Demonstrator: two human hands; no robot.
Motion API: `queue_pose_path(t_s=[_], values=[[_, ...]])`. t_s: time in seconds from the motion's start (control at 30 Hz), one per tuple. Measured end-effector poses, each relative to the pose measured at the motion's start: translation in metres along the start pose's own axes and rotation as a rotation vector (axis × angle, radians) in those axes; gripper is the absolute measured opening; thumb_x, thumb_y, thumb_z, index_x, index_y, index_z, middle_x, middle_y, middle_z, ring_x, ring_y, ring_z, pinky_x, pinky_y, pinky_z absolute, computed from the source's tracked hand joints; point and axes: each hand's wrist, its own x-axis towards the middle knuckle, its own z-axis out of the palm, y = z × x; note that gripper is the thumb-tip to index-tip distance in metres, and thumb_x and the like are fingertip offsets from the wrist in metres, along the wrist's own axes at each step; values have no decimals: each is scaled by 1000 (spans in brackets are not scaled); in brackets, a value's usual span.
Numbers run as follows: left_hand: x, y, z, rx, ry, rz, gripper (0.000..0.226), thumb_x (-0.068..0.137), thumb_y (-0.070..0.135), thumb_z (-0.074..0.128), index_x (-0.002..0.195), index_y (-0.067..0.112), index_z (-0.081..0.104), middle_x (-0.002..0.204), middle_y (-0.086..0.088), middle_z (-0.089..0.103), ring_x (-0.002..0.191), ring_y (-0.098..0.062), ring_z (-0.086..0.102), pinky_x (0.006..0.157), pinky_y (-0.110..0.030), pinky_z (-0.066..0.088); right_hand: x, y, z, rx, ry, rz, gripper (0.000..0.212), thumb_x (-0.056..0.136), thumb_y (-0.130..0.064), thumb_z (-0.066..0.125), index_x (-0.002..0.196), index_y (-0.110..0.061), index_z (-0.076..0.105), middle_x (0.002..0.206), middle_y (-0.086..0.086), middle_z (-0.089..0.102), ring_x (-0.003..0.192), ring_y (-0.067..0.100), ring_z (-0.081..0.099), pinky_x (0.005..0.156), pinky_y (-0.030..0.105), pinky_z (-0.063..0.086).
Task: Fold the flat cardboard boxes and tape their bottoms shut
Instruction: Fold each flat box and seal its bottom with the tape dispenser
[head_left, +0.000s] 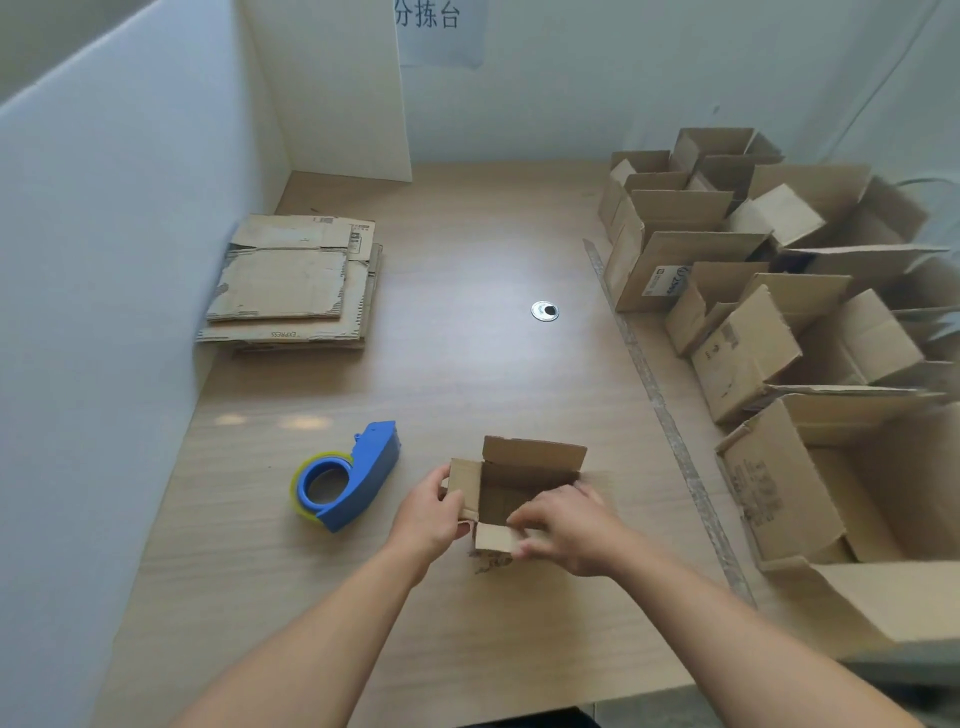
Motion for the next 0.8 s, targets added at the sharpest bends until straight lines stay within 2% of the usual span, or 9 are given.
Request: queue_pose_path(t_s=[0.1, 0.2, 0.33, 0.43, 0.63, 0.7, 0.8], values=[[1, 1, -4, 50, -1, -6, 33, 93, 13, 45, 117, 29, 61, 97, -6, 70, 90, -21, 70, 79, -36, 61, -2, -15, 17, -155, 92, 17, 39, 96, -50, 53, 129, -30, 50, 124, -2, 58, 112, 23, 54, 94, 41, 41], [4, 7, -10, 126, 22, -4, 35, 92, 19, 48, 123, 31, 58, 96, 1, 70, 91, -14, 70, 88, -43, 56, -1, -17, 25, -180, 231, 2, 37, 98, -41, 51, 131, -26, 47, 125, -1, 55, 109, 26, 52, 91, 39, 40], [11, 29, -17, 246, 20, 55, 45, 95, 26, 53, 139, 29, 46, 107, 7, 62, 97, -9, 59, 79, -28, 45, 10, -2, 14, -215, 269, -30, 39, 98, -42, 50, 134, -26, 45, 127, -2, 52, 113, 25, 50, 92, 37, 38], [27, 56, -22, 304, -6, 169, 47, 96, 30, 58, 141, 26, 47, 111, 6, 61, 100, -11, 60, 77, -24, 46, 27, 12, -18, -233, 264, -54, 44, 99, -44, 51, 139, -27, 43, 132, -2, 51, 116, 24, 49, 94, 37, 38], [92, 137, -30, 517, 51, 385, 46, 94, 33, 62, 137, 22, 53, 114, 3, 60, 100, -14, 60, 87, -26, 45, 81, 54, -117, -249, 219, -54, 48, 98, -45, 54, 140, -27, 44, 132, 0, 54, 116, 24, 53, 95, 39, 43], [121, 166, -32, 657, 78, 414, 45, 94, 37, 59, 137, 25, 51, 119, 3, 59, 106, -15, 58, 92, -28, 44, 107, 72, -151, -260, 219, -44, 47, 97, -44, 54, 140, -27, 44, 132, 0, 55, 115, 25, 53, 96, 40, 44], [168, 207, -34, 1005, 141, 495, 45, 97, 39, 50, 139, 25, 48, 131, 2, 54, 120, -20, 53, 98, -37, 45, 154, 105, -199, -266, 208, -8, 46, 98, -43, 54, 140, -27, 43, 132, 0, 53, 116, 26, 50, 94, 39, 42]])
